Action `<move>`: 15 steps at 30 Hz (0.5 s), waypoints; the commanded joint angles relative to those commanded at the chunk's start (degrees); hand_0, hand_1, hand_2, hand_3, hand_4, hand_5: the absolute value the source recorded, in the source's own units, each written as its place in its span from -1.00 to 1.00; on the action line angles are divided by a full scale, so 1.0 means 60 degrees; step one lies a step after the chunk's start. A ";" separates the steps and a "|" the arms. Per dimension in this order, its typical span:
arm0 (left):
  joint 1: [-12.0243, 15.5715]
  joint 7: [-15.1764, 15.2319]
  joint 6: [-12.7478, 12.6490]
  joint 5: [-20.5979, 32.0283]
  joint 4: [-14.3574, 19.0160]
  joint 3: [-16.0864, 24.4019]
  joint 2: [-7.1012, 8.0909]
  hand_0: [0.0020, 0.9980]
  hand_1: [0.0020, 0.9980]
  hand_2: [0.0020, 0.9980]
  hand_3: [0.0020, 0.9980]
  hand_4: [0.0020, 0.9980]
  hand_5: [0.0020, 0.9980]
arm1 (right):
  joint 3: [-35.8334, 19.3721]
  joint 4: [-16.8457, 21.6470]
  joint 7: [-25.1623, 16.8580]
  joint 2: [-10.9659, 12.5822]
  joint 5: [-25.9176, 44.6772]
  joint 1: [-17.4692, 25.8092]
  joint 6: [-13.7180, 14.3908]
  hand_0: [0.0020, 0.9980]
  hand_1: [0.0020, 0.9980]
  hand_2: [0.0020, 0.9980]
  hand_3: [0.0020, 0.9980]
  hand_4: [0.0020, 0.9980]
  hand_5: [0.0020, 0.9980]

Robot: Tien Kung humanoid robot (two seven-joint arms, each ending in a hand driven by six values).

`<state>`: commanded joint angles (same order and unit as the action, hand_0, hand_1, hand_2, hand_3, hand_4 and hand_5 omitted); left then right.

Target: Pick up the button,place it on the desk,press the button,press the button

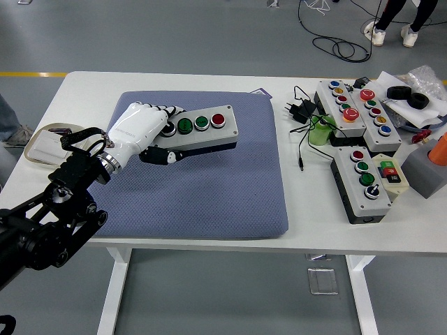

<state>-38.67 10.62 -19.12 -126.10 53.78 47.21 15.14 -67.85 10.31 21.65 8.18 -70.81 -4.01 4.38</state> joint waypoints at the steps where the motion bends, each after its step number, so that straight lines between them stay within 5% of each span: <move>1: -0.0079 0.0372 0.0146 0.0171 -0.0123 -0.0046 0.0046 -0.68 -0.99 -0.92 -0.66 -0.69 -1.00 | 0.0001 0.0000 0.0002 0.0000 -0.0004 0.0000 -0.0002 0.32 0.26 0.42 0.17 -0.28 -0.59; 6: -0.0275 0.2288 0.0903 0.0556 -0.0580 -0.0032 0.0150 -0.67 -0.98 -0.92 -0.67 -0.67 -1.00 | 0.0035 0.0000 0.0002 0.0000 0.0041 0.0000 0.0003 0.32 0.26 0.42 0.17 -0.28 -0.59; 15: -0.0437 0.2462 0.1216 0.0661 -0.0964 -0.0215 -0.0007 -0.62 -0.95 -0.90 -0.66 -0.60 -1.00 | 0.0082 0.0000 0.0006 0.0002 0.0043 -0.0020 -0.0010 0.32 0.27 0.42 0.17 -0.28 -0.59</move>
<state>-41.29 25.39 -11.82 -122.13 48.00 45.92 15.10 -67.36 10.31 21.68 8.20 -70.55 -4.13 4.32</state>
